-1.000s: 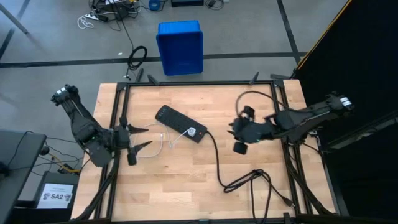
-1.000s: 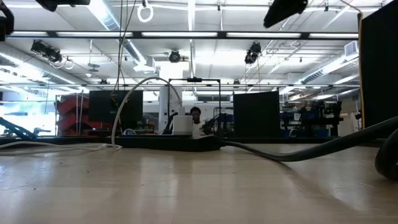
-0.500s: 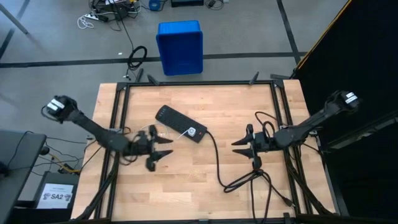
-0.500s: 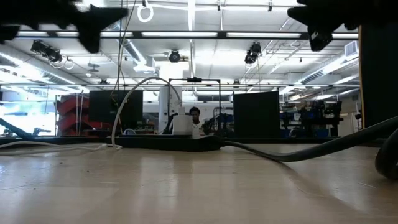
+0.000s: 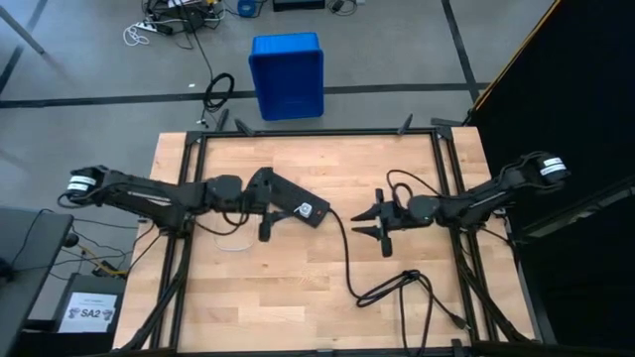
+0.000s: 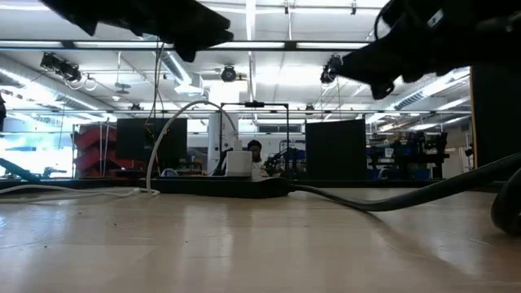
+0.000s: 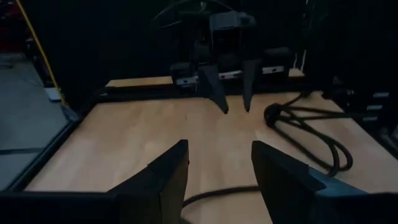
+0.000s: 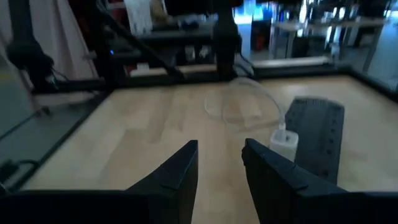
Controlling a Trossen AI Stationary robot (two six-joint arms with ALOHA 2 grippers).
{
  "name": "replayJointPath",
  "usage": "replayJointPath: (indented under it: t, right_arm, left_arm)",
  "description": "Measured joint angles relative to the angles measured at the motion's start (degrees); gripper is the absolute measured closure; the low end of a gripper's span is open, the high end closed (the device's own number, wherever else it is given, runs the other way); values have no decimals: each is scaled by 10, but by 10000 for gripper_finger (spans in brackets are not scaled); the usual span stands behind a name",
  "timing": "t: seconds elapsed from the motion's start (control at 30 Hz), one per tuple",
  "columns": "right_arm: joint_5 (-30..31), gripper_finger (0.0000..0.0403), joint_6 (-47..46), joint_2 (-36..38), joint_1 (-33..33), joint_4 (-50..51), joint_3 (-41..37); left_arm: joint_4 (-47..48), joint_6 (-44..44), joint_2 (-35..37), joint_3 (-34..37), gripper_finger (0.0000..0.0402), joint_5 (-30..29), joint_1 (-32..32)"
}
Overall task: Insert USB
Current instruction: Remove the white charger adapter from black outlet extension
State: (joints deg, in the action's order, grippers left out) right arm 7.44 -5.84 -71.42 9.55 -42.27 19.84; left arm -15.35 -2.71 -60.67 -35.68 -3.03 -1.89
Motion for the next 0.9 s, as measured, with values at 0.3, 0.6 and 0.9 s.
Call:
replayJointPath:
  t: [0.3,0.6,0.9]
  right_arm:
    - [-88,271,12,-156,-77,5,87]
    - [-92,236,39,-249,-127,56,177]
    - [-124,234,54,-246,-168,75,183]
  left_arm:
    - [39,28,74,49,239,-44,0]
    - [86,-1,57,109,220,-117,36]
    - [29,-46,-14,141,209,42,157]
